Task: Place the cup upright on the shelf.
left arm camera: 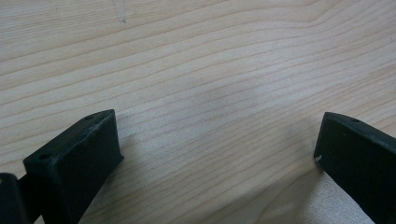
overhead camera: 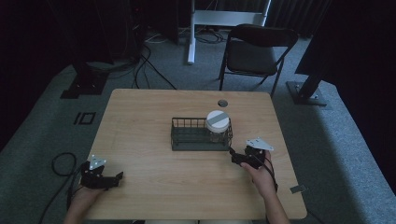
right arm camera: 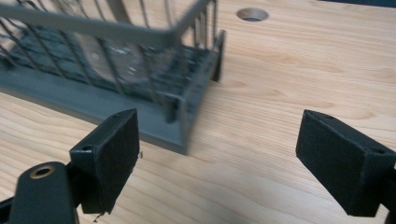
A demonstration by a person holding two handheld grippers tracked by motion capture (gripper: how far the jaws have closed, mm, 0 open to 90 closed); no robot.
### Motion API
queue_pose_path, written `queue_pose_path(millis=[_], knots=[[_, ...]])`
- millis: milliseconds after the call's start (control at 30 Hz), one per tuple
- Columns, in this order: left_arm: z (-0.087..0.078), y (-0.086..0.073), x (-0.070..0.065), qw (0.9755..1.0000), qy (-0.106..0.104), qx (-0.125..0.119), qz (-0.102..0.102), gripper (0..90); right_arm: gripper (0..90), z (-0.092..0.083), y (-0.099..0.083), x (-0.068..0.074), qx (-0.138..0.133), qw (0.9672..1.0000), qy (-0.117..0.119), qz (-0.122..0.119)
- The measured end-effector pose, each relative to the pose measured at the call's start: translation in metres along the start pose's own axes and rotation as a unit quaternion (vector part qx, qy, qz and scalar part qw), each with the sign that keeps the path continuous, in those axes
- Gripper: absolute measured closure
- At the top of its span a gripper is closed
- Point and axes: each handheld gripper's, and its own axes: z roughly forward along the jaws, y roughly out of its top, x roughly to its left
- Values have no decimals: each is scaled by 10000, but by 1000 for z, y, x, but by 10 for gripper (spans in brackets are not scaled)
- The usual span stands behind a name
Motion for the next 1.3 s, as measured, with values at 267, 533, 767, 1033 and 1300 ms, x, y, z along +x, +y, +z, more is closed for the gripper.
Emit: queue_pose_path(millis=[267,533,767,1033,1300], knots=[[0,0,0,10000,-1,2,1,5,133,0,-8,-14,137,9997,-197,67],[0,0,0,10000,0,4,3,5,130,2,-23,-28,456,9984,-300,171],[0,0,0,10000,0,2,0,5,129,-1,-28,-34,621,9975,-278,177],[0,0,0,10000,1,5,1,5,129,-2,-37,-39,825,9961,-248,210],[0,0,0,10000,-1,1,1,5,129,-6,-42,-44,973,9946,-260,256]])
